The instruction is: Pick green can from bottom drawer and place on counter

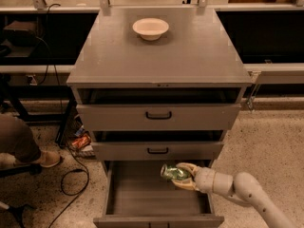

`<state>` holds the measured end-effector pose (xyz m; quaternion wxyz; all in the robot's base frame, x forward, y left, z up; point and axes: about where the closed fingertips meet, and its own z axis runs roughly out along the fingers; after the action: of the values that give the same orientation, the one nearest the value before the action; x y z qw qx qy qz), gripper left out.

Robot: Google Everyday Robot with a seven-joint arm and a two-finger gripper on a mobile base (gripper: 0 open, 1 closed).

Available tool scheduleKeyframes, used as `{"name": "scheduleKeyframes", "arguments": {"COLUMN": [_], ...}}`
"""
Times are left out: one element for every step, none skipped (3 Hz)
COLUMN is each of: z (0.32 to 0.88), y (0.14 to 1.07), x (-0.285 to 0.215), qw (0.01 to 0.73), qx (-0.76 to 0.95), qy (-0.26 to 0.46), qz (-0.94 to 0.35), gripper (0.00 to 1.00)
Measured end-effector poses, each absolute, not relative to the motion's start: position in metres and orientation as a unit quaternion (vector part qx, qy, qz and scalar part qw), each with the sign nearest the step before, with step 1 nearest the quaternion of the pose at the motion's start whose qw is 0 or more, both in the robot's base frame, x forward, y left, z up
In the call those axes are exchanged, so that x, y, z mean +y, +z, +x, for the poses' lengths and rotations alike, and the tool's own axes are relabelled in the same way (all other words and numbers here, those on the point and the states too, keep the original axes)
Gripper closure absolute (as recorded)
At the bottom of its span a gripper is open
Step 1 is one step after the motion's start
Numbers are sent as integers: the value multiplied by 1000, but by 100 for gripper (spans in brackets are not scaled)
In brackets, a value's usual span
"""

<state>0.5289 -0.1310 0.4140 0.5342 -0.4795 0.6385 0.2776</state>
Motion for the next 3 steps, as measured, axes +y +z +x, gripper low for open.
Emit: {"name": "scheduleKeyframes", "arguments": {"z": [523,520,524], "y": [463,530,615], "x": [-161,-191,-214], "qw": [546,562,579], "qx": [642,643,630], "qy": [231,181,121], "qz": [-486,-488,-504], "gripper": [100,100,100]}}
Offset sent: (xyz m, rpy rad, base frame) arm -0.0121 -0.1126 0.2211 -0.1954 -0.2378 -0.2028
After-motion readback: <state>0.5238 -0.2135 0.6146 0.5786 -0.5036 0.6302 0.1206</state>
